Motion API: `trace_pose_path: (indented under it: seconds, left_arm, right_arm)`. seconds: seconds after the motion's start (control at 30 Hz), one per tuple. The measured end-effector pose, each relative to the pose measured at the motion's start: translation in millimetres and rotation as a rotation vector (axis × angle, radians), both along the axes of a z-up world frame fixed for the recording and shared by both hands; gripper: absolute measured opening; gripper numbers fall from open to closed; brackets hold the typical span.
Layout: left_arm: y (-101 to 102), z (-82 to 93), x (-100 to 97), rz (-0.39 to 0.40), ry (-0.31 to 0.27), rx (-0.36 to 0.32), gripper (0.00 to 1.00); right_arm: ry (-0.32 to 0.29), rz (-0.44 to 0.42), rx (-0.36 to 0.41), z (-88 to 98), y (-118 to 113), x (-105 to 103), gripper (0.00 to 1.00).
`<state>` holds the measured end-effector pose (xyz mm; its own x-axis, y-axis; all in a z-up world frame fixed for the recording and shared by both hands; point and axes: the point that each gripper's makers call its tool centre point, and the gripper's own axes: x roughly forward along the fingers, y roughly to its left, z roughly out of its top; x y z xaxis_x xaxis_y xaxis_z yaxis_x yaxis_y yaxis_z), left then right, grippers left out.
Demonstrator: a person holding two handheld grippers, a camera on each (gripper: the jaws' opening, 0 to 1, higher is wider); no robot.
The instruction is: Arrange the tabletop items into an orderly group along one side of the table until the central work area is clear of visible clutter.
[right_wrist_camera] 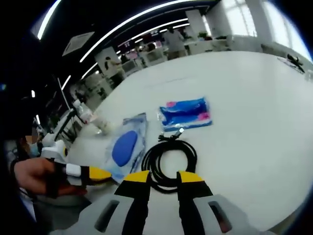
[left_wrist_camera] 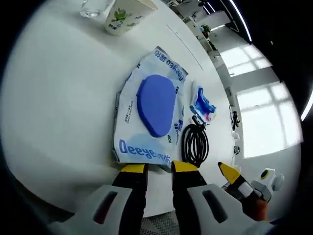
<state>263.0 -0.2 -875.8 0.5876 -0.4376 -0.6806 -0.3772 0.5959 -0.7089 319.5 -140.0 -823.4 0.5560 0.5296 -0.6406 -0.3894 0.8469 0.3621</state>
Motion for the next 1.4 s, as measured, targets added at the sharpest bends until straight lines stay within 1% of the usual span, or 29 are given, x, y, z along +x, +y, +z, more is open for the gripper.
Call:
trace_pose_path:
  seconds: [0.1, 0.2, 0.23, 0.27, 0.4, 0.47, 0.53, 0.67, 0.73, 0.87, 0.93, 1.1, 1.17, 1.4]
  left_arm:
    - [0.0, -1.8, 1.4, 0.012, -0.001, -0.011, 0.16]
    - [1.5, -4.2, 2.9, 0.036, 0.004, -0.022, 0.14]
    - [1.7, -4.5, 3.1, 0.036, 0.005, -0.02, 0.13]
    - [4.0, -6.4, 2.3, 0.033, 0.01, 0.002, 0.11]
    - [4.3, -5.1, 2.2, 0.038, 0.008, 0.002, 0.09]
    - [5.7, -6.6, -0.2, 0.026, 0.016, 0.019, 0.08]
    - [6.4, -6.5, -2.0, 0.039, 0.029, 0.011, 0.07]
    - [10.8, -4.7, -1.7, 0.06, 0.021, 0.008, 0.06]
    - [13.3, -4.2, -2.4, 0.082, 0.025, -0.008, 0.05]
    - [18.1, -3.9, -7.2, 0.09, 0.033, -0.01, 0.05]
    - [21.5, -3.7, -9.7, 0.083, 0.035, 0.003, 0.05]
    - [31.9, -1.3, -15.0, 0.096, 0.036, 0.02, 0.05]
    - [39.0, -2.2, -19.5, 0.105, 0.046, 0.033, 0.05]
    - [57.6, 0.3, -28.1, 0.117, 0.049, 0.081, 0.04]
  right_arm:
    - [0.004, 0.034, 0.003, 1.7, 11.4, -3.8, 0.21]
    - [-0.004, 0.092, -0.003, 5.6, 24.6, -11.7, 0.25]
    - [-0.004, 0.1, 0.001, 4.3, 27.2, -12.8, 0.26]
    - [-0.002, 0.105, 0.008, 3.6, 29.5, -14.1, 0.26]
    - [0.003, 0.121, 0.01, 3.9, 41.8, -21.7, 0.27]
    - [0.008, 0.123, 0.014, 3.2, 43.4, -23.1, 0.27]
    - [0.011, 0.125, 0.017, 3.6, 46.4, -25.3, 0.27]
    - [0.013, 0.13, 0.023, 2.4, 49.2, -26.4, 0.27]
    - [0.013, 0.126, 0.027, 2.9, 50.2, -26.8, 0.27]
    - [0.016, 0.116, 0.031, 3.9, 50.6, -27.7, 0.27]
    - [0.019, 0.111, 0.033, 3.4, 50.0, -28.4, 0.27]
    - [0.026, 0.106, 0.037, 0.4, 51.0, -29.1, 0.26]
    - [0.026, 0.105, 0.039, 0.5, 52.0, -29.1, 0.26]
    - [0.034, 0.107, 0.054, 0.4, 57.7, -28.9, 0.26]
